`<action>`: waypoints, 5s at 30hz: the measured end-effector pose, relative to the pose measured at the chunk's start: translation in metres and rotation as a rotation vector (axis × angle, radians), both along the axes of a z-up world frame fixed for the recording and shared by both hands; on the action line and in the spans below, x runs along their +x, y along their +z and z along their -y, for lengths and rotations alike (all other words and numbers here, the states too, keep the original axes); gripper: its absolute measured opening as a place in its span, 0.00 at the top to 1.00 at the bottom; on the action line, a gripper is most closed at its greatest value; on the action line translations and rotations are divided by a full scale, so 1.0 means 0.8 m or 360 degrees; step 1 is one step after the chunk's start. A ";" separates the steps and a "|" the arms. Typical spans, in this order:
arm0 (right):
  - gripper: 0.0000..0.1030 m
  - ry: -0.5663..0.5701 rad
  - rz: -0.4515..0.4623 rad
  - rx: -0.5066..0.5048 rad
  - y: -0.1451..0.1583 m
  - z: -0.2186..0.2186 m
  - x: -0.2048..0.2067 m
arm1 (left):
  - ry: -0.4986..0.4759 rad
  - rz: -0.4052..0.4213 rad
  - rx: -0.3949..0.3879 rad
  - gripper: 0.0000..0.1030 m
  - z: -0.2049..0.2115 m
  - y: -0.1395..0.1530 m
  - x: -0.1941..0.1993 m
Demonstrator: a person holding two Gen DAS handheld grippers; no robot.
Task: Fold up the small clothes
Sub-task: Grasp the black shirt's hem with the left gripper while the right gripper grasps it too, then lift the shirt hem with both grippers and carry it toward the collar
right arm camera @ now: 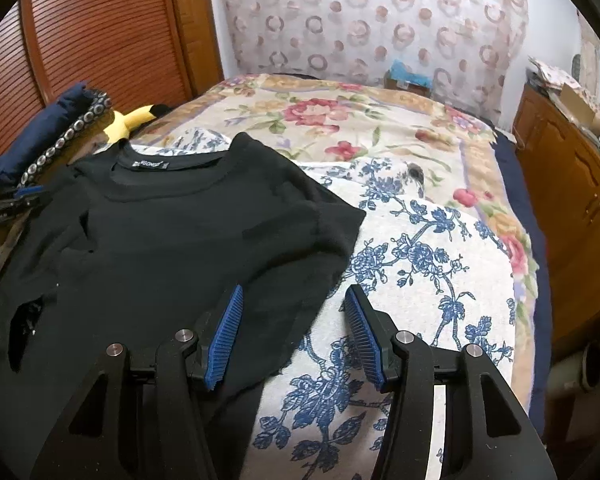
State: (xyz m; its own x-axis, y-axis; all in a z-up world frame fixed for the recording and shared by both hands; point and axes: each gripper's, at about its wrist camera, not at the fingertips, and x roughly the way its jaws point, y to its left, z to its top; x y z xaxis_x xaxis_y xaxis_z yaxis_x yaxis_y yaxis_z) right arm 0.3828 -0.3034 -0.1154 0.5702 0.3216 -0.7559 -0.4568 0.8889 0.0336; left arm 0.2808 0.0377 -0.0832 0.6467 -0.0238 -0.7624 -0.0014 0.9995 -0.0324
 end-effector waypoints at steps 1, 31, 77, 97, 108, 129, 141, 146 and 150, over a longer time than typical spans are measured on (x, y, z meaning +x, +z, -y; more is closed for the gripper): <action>0.47 -0.0006 -0.0001 0.0005 0.000 0.001 0.001 | -0.0019 0.0010 0.0013 0.80 0.003 0.000 -0.001; 0.92 0.0050 0.0064 0.0084 0.024 -0.032 0.007 | -0.0309 0.0298 -0.0227 0.99 0.017 0.091 -0.074; 0.93 0.0080 0.0207 0.0127 0.078 0.029 -0.379 | -0.0337 0.0221 -0.0364 0.99 -0.030 0.069 -0.378; 0.92 0.0073 0.0045 0.0005 0.045 0.038 -0.424 | -0.0376 0.0252 -0.0215 0.93 -0.026 0.091 -0.405; 0.77 -0.0017 0.0219 0.0004 0.088 0.057 -0.420 | -0.0366 0.0268 -0.0212 0.47 -0.034 0.099 -0.372; 0.54 -0.0165 0.0083 0.0158 0.022 0.054 -0.263 | -0.0338 -0.0010 -0.0155 0.44 -0.021 0.024 -0.223; 1.00 -0.0275 0.0181 0.0234 0.027 0.065 -0.256 | -0.0323 -0.0075 -0.0152 0.44 -0.019 -0.004 -0.210; 1.00 -0.0407 0.0258 0.0315 0.044 0.096 -0.264 | -0.0338 -0.0072 -0.0152 0.44 -0.018 -0.007 -0.209; 0.94 -0.0316 0.0205 0.0295 0.037 0.084 -0.260 | -0.0335 -0.0068 -0.0162 0.44 -0.019 -0.008 -0.208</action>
State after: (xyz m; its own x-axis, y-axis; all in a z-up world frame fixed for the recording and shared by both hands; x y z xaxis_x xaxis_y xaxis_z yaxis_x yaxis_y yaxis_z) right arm 0.1751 -0.3705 -0.0860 0.7230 0.3203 -0.6120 -0.2859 0.9453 0.1570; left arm 0.1145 0.0529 -0.0892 0.5866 -0.2328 -0.7757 0.2034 0.9694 -0.1372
